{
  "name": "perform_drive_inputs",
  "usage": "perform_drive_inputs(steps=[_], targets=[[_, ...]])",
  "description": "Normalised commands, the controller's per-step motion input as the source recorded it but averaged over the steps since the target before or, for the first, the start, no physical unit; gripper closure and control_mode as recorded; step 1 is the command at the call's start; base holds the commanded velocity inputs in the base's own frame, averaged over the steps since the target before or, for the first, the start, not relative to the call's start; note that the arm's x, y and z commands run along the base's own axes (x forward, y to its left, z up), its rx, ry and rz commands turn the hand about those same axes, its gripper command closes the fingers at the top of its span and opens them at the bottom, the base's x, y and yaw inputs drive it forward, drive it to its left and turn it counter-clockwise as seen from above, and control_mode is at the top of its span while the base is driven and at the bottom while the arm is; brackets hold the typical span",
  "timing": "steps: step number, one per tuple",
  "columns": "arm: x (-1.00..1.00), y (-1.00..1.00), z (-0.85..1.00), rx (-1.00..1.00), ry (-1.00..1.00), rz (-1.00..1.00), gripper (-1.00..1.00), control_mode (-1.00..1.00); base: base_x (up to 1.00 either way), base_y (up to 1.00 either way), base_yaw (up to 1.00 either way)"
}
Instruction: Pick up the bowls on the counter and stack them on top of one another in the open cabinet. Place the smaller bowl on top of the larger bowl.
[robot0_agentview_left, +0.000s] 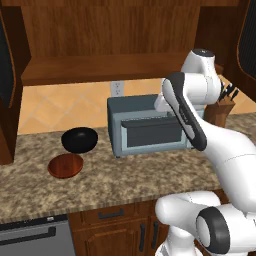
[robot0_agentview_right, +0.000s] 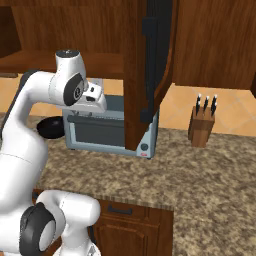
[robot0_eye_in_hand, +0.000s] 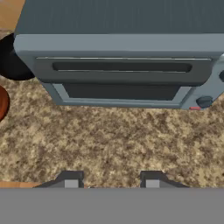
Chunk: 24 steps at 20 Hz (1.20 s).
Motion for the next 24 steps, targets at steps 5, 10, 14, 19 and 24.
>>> perform_drive_inputs(steps=[5,10,14,19,24], targets=[[-0.53,0.52,-0.01,0.00,-0.04,0.01,-1.00,-1.00,0.00,0.00,0.00],[-1.00,1.00,-0.23,-0.16,-0.11,0.17,-1.00,-1.00,0.00,0.00,0.00],[-0.99,1.00,-0.28,-0.10,-0.03,0.34,-1.00,-1.00,0.00,0.00,0.00],[-0.69,1.00,-0.09,-0.20,-0.01,0.29,-1.00,-1.00,0.00,0.00,0.00],[-0.22,1.00,0.00,-0.21,0.00,0.26,-1.00,-1.00,0.00,0.00,0.00]])
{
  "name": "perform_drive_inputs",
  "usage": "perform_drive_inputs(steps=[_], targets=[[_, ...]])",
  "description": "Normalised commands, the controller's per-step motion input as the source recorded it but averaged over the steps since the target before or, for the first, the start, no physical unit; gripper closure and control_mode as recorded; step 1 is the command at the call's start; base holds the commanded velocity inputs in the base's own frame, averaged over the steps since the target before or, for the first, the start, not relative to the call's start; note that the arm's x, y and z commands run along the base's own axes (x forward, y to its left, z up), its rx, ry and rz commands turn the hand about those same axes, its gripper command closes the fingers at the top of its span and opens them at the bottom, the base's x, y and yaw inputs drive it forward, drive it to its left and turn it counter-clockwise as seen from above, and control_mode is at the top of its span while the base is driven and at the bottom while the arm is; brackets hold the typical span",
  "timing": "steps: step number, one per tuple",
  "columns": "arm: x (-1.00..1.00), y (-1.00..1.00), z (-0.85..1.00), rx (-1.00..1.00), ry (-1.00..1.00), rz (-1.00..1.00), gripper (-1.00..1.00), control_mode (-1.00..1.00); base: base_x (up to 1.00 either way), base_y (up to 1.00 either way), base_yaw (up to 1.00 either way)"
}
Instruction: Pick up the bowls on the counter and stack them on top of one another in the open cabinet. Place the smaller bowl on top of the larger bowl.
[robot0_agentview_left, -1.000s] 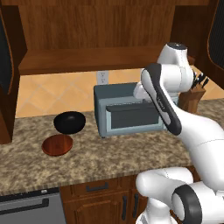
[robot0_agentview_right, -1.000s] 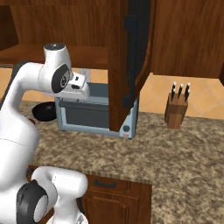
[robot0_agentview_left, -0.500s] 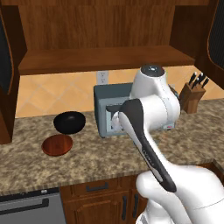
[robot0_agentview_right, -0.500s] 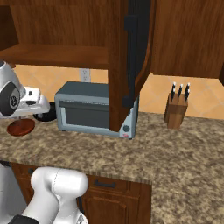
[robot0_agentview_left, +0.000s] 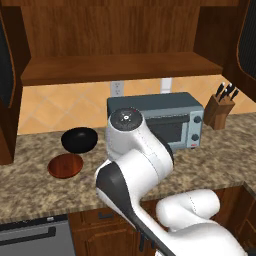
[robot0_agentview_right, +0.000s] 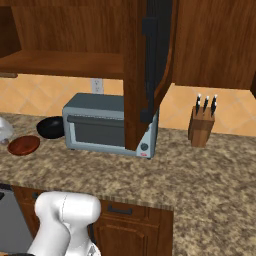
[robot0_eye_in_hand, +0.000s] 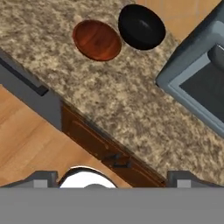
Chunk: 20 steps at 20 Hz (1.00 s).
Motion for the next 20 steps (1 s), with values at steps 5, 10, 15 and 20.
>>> perform_drive_inputs(steps=[5,10,15,20], targets=[[0.06,0.97,-0.16,-0.13,0.01,0.17,-1.00,-1.00,0.00,0.00,0.00],[0.59,0.72,-0.68,-0.05,0.03,0.15,-1.00,-1.00,0.00,0.00,0.00],[1.00,0.51,-0.58,-0.09,0.04,0.14,-1.00,-1.00,0.00,0.00,0.00],[0.88,0.43,-0.63,-0.17,0.06,0.11,-1.00,-1.00,0.00,0.00,0.00]])
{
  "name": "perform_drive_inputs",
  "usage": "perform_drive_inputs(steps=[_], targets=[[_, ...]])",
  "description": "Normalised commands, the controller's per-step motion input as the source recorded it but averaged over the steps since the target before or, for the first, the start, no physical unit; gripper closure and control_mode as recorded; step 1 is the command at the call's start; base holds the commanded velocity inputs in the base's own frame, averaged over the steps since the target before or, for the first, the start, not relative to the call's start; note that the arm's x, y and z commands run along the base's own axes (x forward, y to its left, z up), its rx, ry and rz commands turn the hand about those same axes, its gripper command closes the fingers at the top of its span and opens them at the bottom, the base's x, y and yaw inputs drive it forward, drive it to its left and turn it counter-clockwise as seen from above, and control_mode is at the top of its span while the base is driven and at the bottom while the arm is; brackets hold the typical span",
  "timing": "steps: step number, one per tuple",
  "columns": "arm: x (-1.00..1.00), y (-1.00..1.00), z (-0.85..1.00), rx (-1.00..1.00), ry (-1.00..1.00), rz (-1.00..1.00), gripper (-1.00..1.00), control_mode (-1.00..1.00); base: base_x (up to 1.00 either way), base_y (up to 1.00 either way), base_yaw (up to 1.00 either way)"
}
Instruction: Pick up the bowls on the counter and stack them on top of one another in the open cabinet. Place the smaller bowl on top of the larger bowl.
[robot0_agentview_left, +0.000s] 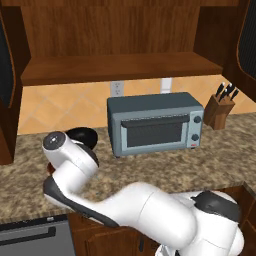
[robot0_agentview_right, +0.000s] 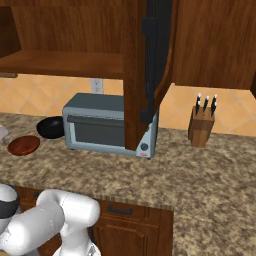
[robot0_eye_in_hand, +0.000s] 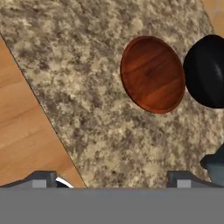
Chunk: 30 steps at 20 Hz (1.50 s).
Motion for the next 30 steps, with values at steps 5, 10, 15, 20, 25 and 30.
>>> perform_drive_inputs(steps=[5,10,15,20,25,30], targets=[[0.82,0.15,-0.45,-0.12,0.12,0.04,-1.00,-1.00,0.00,0.00,0.00],[0.31,0.10,-0.21,-0.11,0.13,0.03,-1.00,-1.00,0.00,0.00,0.00],[0.12,0.09,-0.36,-0.13,0.07,0.04,-1.00,-1.00,0.00,0.00,0.00],[0.20,0.08,-0.30,-0.11,0.00,0.03,-1.00,-1.00,0.00,0.00,0.00],[0.38,0.19,-0.17,-0.08,0.00,0.00,-1.00,-1.00,0.00,0.00,0.00],[0.35,0.16,-0.33,-0.11,0.01,0.00,-1.00,-1.00,0.00,0.00,0.00]])
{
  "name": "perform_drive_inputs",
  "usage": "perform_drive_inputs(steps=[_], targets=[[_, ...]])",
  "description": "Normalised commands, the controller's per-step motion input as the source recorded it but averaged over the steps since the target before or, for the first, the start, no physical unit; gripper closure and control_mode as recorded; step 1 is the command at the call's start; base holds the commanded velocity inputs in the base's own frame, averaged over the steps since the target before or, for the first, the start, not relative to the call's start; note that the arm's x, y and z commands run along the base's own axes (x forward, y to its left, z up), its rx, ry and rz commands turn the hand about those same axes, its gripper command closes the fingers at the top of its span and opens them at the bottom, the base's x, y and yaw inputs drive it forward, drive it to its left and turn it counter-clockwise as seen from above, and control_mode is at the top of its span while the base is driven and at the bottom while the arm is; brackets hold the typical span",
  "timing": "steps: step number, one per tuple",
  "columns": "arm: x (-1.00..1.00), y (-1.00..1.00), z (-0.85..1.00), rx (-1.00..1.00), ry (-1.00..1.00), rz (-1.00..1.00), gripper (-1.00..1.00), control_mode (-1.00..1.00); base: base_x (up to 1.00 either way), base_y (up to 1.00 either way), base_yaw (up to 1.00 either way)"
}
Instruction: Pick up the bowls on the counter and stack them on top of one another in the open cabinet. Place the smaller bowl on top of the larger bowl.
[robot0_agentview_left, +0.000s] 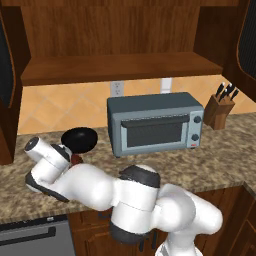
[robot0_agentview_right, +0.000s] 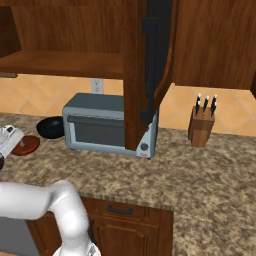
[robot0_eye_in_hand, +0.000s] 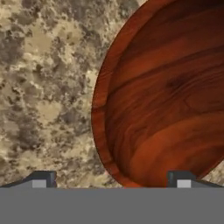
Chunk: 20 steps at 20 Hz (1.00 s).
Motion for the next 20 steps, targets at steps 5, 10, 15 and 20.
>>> perform_drive_inputs(steps=[5,10,15,20], targets=[[0.42,0.16,-0.29,-0.09,0.01,0.00,-1.00,-1.00,0.00,0.00,0.00],[0.41,0.20,-0.30,-0.09,0.03,0.00,1.00,-1.00,0.00,0.00,0.00],[0.02,0.02,-0.04,-0.02,0.00,0.00,1.00,-1.00,0.00,0.00,0.00],[0.00,0.00,0.02,0.00,-0.01,0.00,1.00,-1.00,0.00,0.00,0.00]])
